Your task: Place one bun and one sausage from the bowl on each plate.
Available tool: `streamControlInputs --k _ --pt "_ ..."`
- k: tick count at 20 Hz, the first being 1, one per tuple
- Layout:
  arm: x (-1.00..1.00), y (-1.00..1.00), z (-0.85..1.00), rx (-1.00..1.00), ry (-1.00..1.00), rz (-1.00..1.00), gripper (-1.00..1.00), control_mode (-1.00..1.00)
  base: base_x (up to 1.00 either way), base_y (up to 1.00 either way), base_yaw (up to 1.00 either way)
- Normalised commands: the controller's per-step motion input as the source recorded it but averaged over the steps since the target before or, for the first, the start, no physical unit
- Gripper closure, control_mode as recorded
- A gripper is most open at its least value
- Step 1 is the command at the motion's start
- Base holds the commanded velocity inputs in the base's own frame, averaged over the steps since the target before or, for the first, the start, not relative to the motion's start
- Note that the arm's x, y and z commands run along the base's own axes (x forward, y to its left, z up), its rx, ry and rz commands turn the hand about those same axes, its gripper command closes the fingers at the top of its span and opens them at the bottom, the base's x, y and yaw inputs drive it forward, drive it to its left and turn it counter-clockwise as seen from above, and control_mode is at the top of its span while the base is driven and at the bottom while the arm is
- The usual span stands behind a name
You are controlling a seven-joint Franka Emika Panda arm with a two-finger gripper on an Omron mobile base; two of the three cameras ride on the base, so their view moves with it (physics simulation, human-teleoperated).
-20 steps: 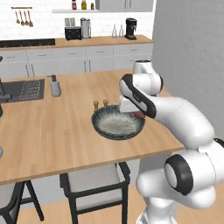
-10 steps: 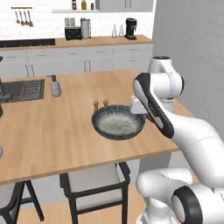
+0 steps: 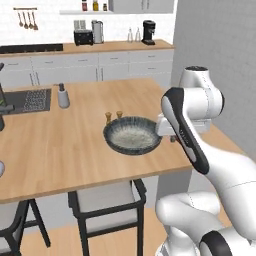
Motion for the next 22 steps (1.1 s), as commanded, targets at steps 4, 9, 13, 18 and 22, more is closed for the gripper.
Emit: streamControlInputs --k 4,9,13,18,22 --pt "0.0 0.0 0.0 0.0 0.0 0.0 1.0 1.0 -0.86 0.68 0.0" --pt "0.0 0.0 0.0 0.0 0.0 0.0 1.0 1.0 -0.11 1.0 0.0" --pt "0.0 0.0 0.0 0.0 0.0 0.0 1.0 1.0 0.0 1.0 0.0" --pt "0.0 0.0 0.0 0.0 0.0 0.0 1.0 1.0 0.0 1.0 0.0" --pt "0.0 0.0 0.0 0.0 0.0 0.0 1.0 1.0 0.0 1.0 0.0"
